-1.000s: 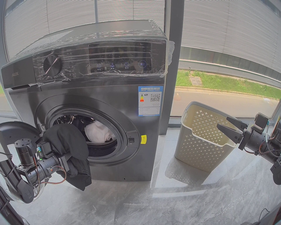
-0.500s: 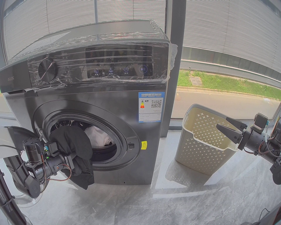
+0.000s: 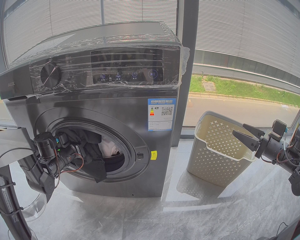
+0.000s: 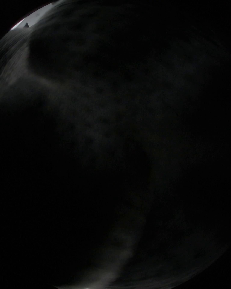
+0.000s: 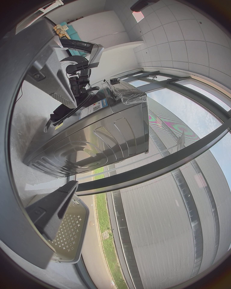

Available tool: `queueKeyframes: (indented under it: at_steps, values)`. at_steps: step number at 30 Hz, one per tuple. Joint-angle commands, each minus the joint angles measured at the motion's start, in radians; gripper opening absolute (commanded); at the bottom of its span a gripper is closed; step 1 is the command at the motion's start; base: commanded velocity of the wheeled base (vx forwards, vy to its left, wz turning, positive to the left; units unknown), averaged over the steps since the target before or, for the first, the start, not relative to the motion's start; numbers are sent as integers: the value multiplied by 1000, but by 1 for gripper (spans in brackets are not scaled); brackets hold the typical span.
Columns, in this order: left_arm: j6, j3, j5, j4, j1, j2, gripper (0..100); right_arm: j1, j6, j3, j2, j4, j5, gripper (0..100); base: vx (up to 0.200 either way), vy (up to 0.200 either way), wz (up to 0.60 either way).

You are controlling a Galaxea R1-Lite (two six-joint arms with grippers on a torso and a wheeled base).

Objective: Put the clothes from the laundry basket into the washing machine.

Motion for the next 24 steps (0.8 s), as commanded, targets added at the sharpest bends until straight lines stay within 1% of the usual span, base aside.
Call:
queueKeyframes:
  at_steps: [1,2,5,8,14,15,16,19,24]
  values:
    - [-11,-60,3,-52,-24,81,0,-9,1,-1,1,-1,1,100,0,0,0]
    - [-19,-73,6,-57,-28,90,0,-12,1,-1,2,-1,1,100,0,0,0]
    - [-28,-99,8,-54,-28,105,0,-17,1,-2,2,-1,1,100,0,0,0]
    - [-29,-116,22,-54,-28,128,0,-17,2,-2,4,-1,1,100,0,0,0]
    - [-31,-186,23,-54,-27,182,0,-22,2,-11,13,-1,-1,100,0,0,0]
    - [-31,-264,26,-54,-27,203,0,-28,2,-13,18,-1,1,100,0,0,0]
    - [-33,-295,29,-54,-27,213,0,-31,2,-13,19,-1,-1,100,0,0,0]
    - [-43,-355,32,-54,-27,242,0,-31,2,-13,21,-1,-1,100,0,0,0]
    - [-46,-430,32,-55,-27,285,0,-31,2,-27,42,-1,1,100,0,0,0]
